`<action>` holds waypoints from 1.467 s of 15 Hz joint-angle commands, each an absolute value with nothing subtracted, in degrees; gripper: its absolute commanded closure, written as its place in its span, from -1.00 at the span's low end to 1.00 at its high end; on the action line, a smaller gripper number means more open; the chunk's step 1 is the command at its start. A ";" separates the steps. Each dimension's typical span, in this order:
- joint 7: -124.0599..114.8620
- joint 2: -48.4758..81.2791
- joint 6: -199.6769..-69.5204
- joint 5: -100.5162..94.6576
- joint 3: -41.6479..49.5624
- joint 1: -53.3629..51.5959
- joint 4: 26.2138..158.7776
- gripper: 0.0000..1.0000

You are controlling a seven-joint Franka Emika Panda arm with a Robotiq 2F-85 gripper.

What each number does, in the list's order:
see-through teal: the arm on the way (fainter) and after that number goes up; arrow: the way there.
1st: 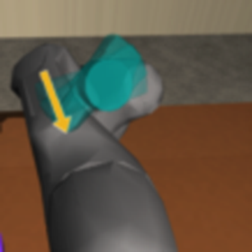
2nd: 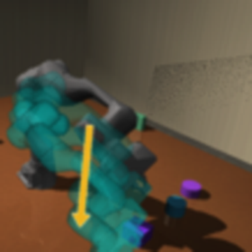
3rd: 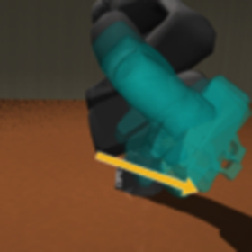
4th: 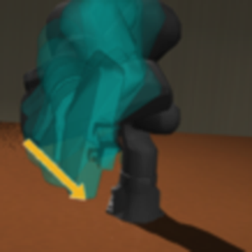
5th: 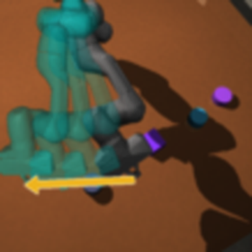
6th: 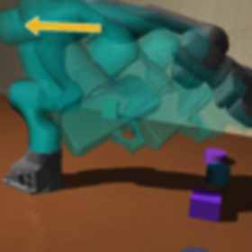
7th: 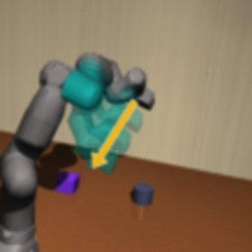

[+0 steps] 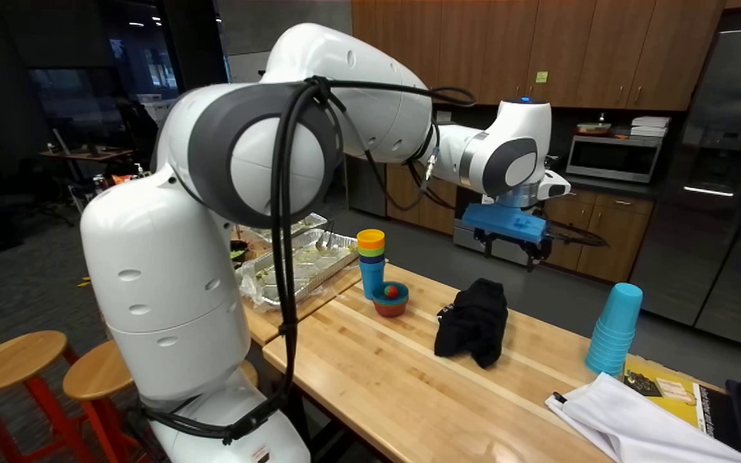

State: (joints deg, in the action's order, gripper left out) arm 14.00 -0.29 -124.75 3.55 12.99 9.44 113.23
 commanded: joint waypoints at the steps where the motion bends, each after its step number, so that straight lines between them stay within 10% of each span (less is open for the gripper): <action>1: 14.04 -0.24 -124.57 3.57 12.35 10.10 113.07 -1.00; 22: 20.26 3.09 -125.91 3.64 13.80 12.37 109.84 -1.00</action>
State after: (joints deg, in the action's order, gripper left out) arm 16.02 0.79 -125.28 3.60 13.26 10.73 112.75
